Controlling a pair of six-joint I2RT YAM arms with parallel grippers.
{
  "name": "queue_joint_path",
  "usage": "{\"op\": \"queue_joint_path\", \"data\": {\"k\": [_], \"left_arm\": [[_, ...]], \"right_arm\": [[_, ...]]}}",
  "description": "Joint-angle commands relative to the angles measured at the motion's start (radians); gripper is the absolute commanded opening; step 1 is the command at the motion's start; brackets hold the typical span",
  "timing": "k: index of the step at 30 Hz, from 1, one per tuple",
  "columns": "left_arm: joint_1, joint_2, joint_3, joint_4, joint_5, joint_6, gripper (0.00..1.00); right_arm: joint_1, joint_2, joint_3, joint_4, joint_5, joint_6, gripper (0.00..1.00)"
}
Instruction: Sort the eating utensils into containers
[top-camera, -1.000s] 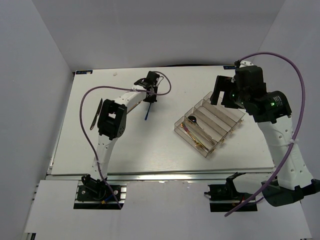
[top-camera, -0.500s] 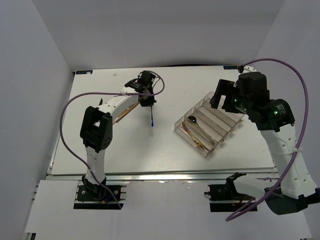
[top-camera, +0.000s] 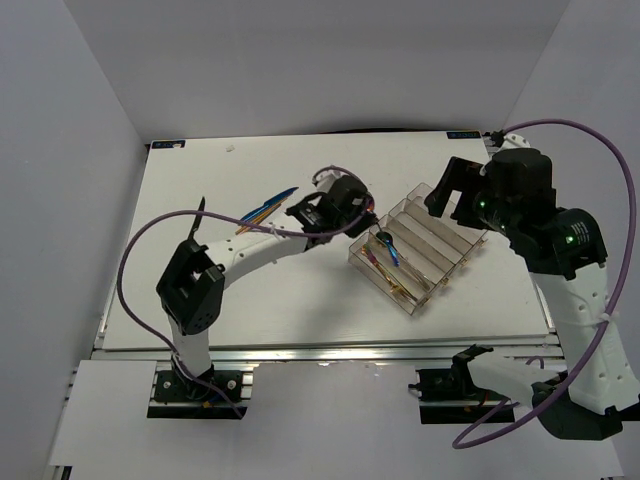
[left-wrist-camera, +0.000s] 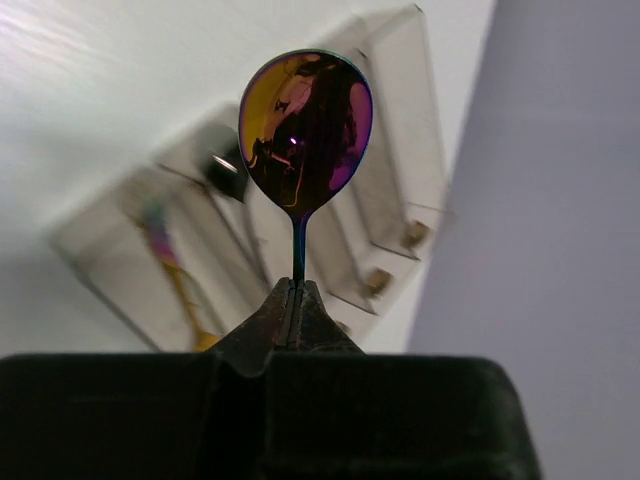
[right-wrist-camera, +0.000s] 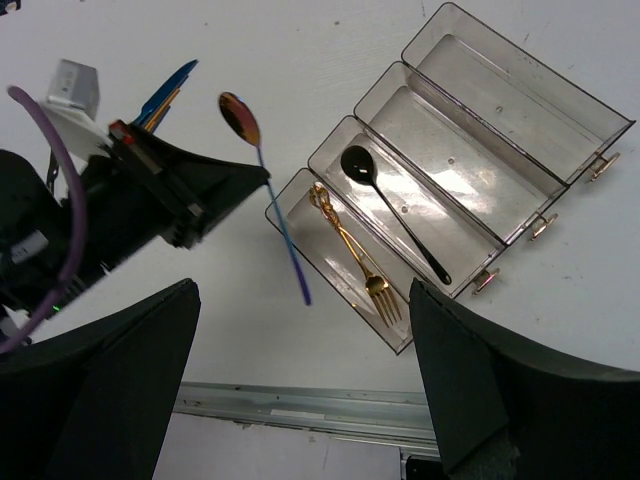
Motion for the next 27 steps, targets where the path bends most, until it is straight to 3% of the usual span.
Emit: {"op": "queue_joint_path", "data": {"k": [1, 6, 11, 26, 27], "left_arm": [[-0.088, -0.003, 0.015, 0.2, -0.09, -0.265, 0.0], [-0.179, 0.11, 0.11, 0.24, -0.15, -0.362, 0.0], [-0.225, 0.207, 0.089, 0.322, -0.151, -0.446, 0.0], [-0.225, 0.281, 0.048, 0.401, -0.13, -0.516, 0.0], [-0.225, 0.284, 0.051, 0.399, -0.125, -0.517, 0.08]], "right_arm": [[0.004, -0.035, 0.048, -0.02, 0.008, 0.021, 0.89], [0.004, -0.033, 0.094, -0.043, 0.018, 0.004, 0.89], [0.004, -0.032, 0.122, -0.05, 0.021, -0.016, 0.89], [0.004, -0.018, 0.111, -0.021, 0.004, -0.071, 0.89], [0.004, -0.015, 0.111, -0.02, 0.002, -0.074, 0.89]]}}
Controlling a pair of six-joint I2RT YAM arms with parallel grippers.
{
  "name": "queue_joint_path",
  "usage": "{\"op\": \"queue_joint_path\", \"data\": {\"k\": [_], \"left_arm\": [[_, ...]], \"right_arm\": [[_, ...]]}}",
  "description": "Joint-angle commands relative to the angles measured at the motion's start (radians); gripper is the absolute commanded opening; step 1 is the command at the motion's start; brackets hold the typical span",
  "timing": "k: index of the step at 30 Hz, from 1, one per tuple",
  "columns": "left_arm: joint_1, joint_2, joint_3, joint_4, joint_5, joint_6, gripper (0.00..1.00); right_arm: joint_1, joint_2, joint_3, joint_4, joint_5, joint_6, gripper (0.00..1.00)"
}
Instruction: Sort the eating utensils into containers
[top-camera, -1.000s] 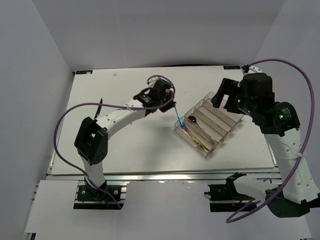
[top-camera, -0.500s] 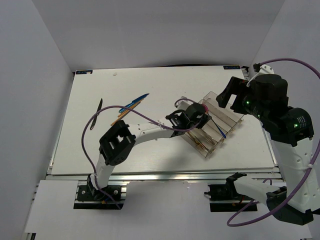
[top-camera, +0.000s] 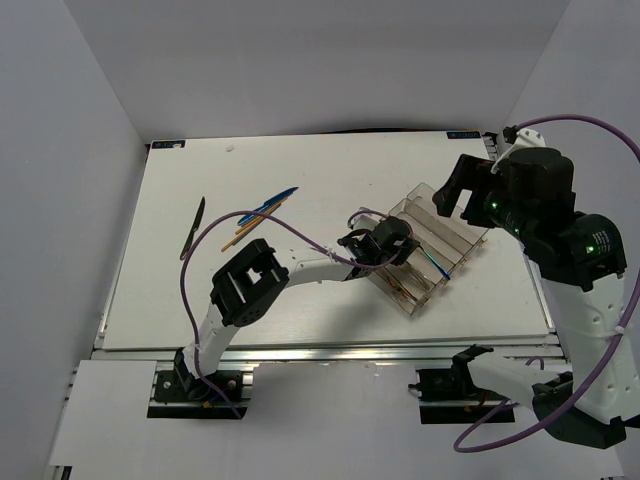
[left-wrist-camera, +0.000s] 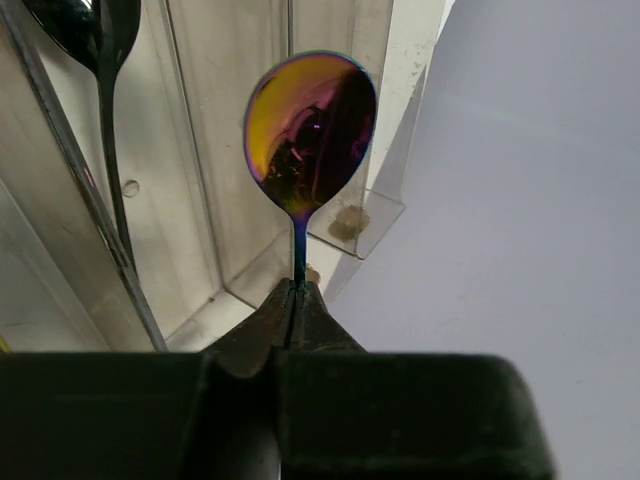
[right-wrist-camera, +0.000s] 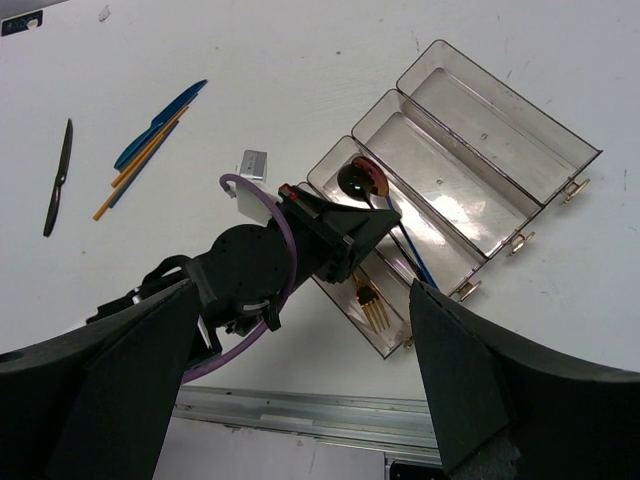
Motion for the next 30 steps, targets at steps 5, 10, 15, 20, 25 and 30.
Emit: {"op": "queue_joint_path", "data": {"k": [5, 10, 15, 20, 25, 30], "left_arm": [[0.003, -0.053, 0.008, -0.015, 0.0, -0.016, 0.39], [0.003, -0.106, -0.014, -0.049, -0.008, 0.021, 0.57], [0.026, -0.175, 0.111, -0.238, -0.091, 0.246, 0.77], [0.184, -0.308, 0.211, -0.562, -0.2, 0.57, 0.92], [0.446, -0.471, 0.081, -0.782, -0.246, 0.81, 0.98], [0.738, -0.522, 0.079, -0.892, -0.236, 1.041, 0.98]], "right_arm": [[0.004, 0.014, 0.022, 0.036, -0.006, -0.039, 0.89], [0.004, 0.019, 0.001, 0.063, -0.018, -0.039, 0.89], [0.004, 0.035, 0.005, 0.092, -0.035, -0.034, 0.9], [0.004, 0.025, -0.025, 0.126, -0.049, -0.031, 0.89], [0.004, 0.008, -0.097, 0.164, -0.072, -0.034, 0.89], [0.004, 0.014, -0.148, 0.21, -0.126, -0.034, 0.89]]}}
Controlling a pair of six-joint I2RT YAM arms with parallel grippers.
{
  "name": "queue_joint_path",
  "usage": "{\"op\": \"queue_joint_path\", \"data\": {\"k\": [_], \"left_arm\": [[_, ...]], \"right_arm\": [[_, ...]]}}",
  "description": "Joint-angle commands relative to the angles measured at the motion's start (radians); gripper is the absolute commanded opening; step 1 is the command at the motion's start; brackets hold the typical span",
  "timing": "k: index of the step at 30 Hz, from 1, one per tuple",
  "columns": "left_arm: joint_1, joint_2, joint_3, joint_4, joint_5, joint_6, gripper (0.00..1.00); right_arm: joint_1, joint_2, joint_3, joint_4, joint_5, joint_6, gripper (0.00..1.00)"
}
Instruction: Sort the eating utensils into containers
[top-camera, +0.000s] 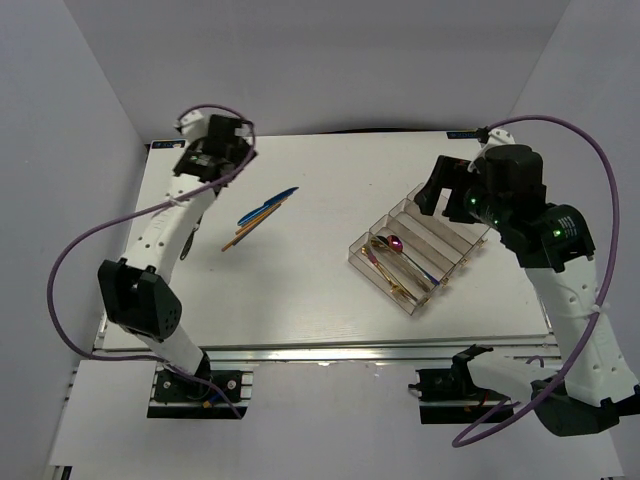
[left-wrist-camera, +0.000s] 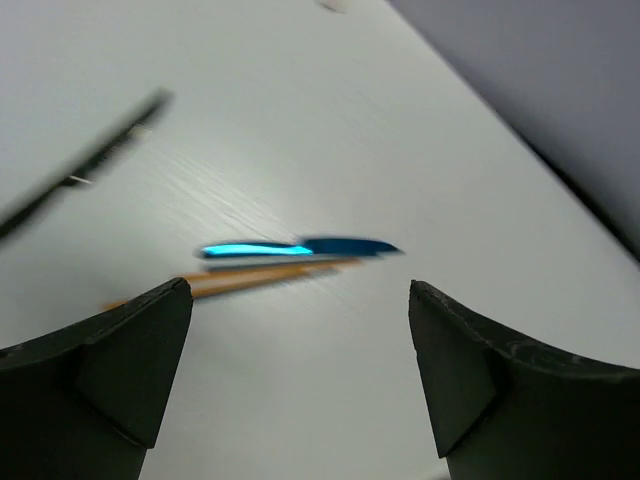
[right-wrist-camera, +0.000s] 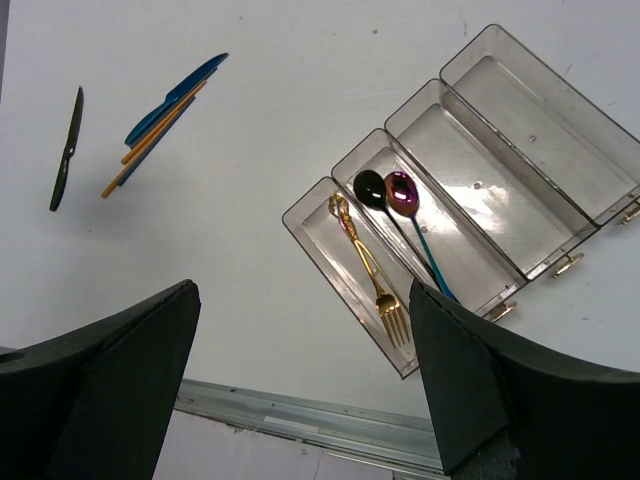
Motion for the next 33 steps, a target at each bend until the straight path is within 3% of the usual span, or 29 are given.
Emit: {"op": "queue_joint_path", "data": {"k": [1, 5, 10, 16, 20, 26, 30, 33], "left_arm": [[0.122, -0.009, 0.0, -0.189, -0.038, 0.302, 0.98], [0.202, 0.043, 0.026, -0.252, -0.032, 0.468, 0.98], [0.299, 0.075, 0.004, -0.2, 0.115, 0.567, 0.98], [0.44, 0.157, 0.027, -0.217, 0.166, 0.53, 0.98], [0.513, 0.183, -0.035, -0.163, 0.3, 0.533, 0.94], [0.518, 0.184, -0.123, -0.123, 0.324, 0.559, 0.93], [0.506, 0.155, -0.181, -0.077, 0.446, 0.547, 0.93], [0.439, 0.143, -0.206, -0.078, 0.393, 0.591, 0.93]], "right_arm": [[0.004, -0.003, -0.032, 0.08, -0.049, -0.016, 0.89], [0.004, 0.02, -0.081, 0.092, -0.111, -0.03, 0.89], [0.004, 0.055, -0.127, 0.105, -0.183, -0.049, 0.89], [0.004, 0.054, -0.171, 0.129, -0.226, -0.084, 0.89], [0.004, 0.048, -0.207, 0.152, -0.261, -0.089, 0.89], [0.004, 0.054, -0.231, 0.172, -0.289, -0.082, 0.89], [0.004, 0.08, -0.239, 0.187, -0.319, -0.063, 0.89], [0.004, 0.101, -0.239, 0.204, -0.341, -0.044, 0.89]]}}
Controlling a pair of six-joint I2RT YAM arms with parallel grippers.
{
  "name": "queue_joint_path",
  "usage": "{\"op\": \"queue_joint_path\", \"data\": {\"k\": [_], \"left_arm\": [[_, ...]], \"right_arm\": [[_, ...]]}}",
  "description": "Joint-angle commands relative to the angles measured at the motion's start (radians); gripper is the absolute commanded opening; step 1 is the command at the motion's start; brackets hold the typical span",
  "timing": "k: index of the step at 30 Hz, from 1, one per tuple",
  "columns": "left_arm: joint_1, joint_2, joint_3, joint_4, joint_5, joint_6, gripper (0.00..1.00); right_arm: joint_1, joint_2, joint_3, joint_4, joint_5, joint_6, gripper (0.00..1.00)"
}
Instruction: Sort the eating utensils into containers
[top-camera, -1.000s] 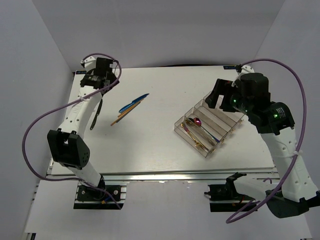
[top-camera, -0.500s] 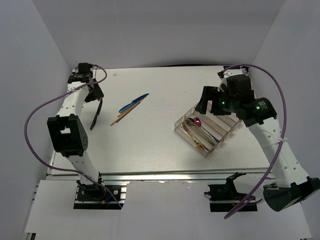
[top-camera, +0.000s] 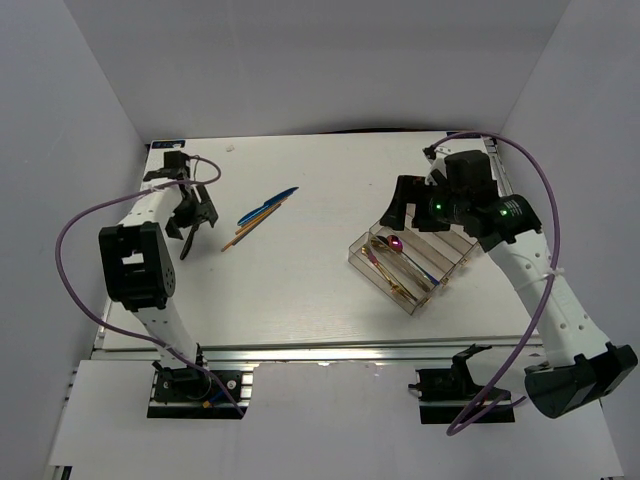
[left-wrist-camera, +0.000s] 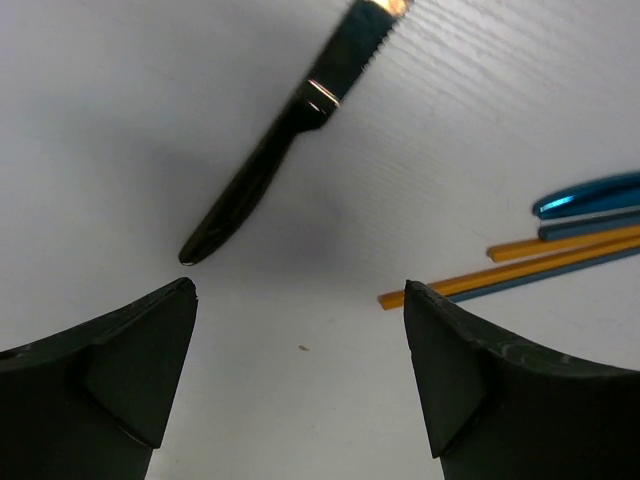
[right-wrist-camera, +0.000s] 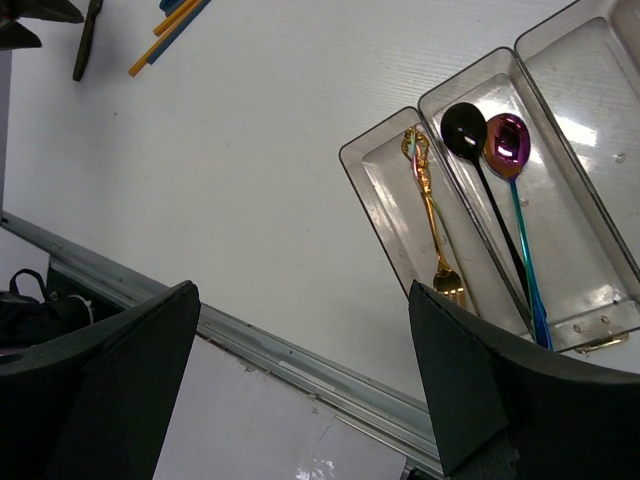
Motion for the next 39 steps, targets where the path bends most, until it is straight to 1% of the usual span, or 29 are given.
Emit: {"op": "queue_joint_path", "data": {"k": [1, 3, 4, 6, 9, 13, 16, 19, 21, 24, 25, 27, 28, 31, 33, 34, 36, 38, 39], "left_arm": [[-0.067, -0.061, -0.026, 0.029, 0.002, 0.05, 0.94], [-0.067, -0.06, -0.054, 0.019, -0.015, 0.059, 0.94], [-0.064, -0.061, -0.063, 0.019, -0.057, 0.068, 0.93], [-0.055, -0.069, -0.084, 0.023, -0.081, 0.07, 0.93], [-0.027, -0.066, -0.086, 0.045, -0.053, 0.069, 0.91], [0.016, -0.018, -0.03, 0.062, 0.002, 0.081, 0.9], [0.031, 0.029, 0.012, 0.082, 0.016, 0.087, 0.89], [0.036, 0.101, 0.056, 0.069, 0.013, 0.099, 0.87], [0.037, 0.132, 0.064, 0.074, 0.007, 0.101, 0.82], [0.056, 0.179, 0.067, 0.088, 0.008, 0.093, 0.8], [0.069, 0.19, 0.069, 0.091, 0.014, 0.092, 0.76], [0.079, 0.212, 0.054, 0.094, 0.031, 0.082, 0.73], [0.08, 0.212, 0.043, 0.097, 0.025, 0.079, 0.7], [0.08, 0.174, -0.046, 0.127, 0.019, 0.064, 0.65], [0.079, 0.137, -0.127, 0.137, 0.019, 0.052, 0.56], [0.076, 0.126, -0.153, 0.141, 0.03, 0.047, 0.48], [0.068, 0.092, -0.205, 0.143, 0.025, 0.035, 0.39], [0.051, 0.072, -0.268, 0.132, 0.001, 0.024, 0.33], [0.049, 0.052, -0.29, 0.131, 0.002, 0.012, 0.32]], "right_arm": [[0.004, 0.026, -0.005, 0.06, -0.052, 0.019, 0.89], [0.006, 0.037, 0.004, 0.062, -0.061, 0.022, 0.89], [0.006, 0.038, 0.006, 0.062, -0.064, 0.022, 0.89], [0.006, 0.043, 0.006, 0.062, -0.067, 0.022, 0.89], [0.006, 0.037, -0.014, 0.071, -0.078, 0.023, 0.89], [0.006, 0.023, -0.043, 0.082, -0.095, 0.032, 0.89], [0.004, 0.015, -0.059, 0.08, -0.097, 0.032, 0.89], [0.006, 0.014, -0.063, 0.073, -0.094, 0.029, 0.89], [0.006, 0.014, -0.063, 0.07, -0.09, 0.029, 0.89], [0.006, 0.015, -0.062, 0.064, -0.092, 0.029, 0.89], [0.006, 0.015, -0.062, 0.062, -0.092, 0.029, 0.89], [0.006, 0.015, -0.059, 0.056, -0.086, 0.026, 0.89], [0.006, 0.014, -0.059, 0.056, -0.08, 0.026, 0.89], [0.006, 0.015, -0.057, 0.062, -0.08, 0.031, 0.89], [0.006, 0.017, -0.059, 0.076, -0.081, 0.037, 0.89], [0.004, 0.018, -0.059, 0.082, -0.087, 0.043, 0.89], [0.006, 0.028, -0.056, 0.099, -0.09, 0.051, 0.89], [0.006, 0.038, -0.05, 0.111, -0.1, 0.06, 0.89], [0.006, 0.043, -0.045, 0.12, -0.103, 0.063, 0.89]]}}
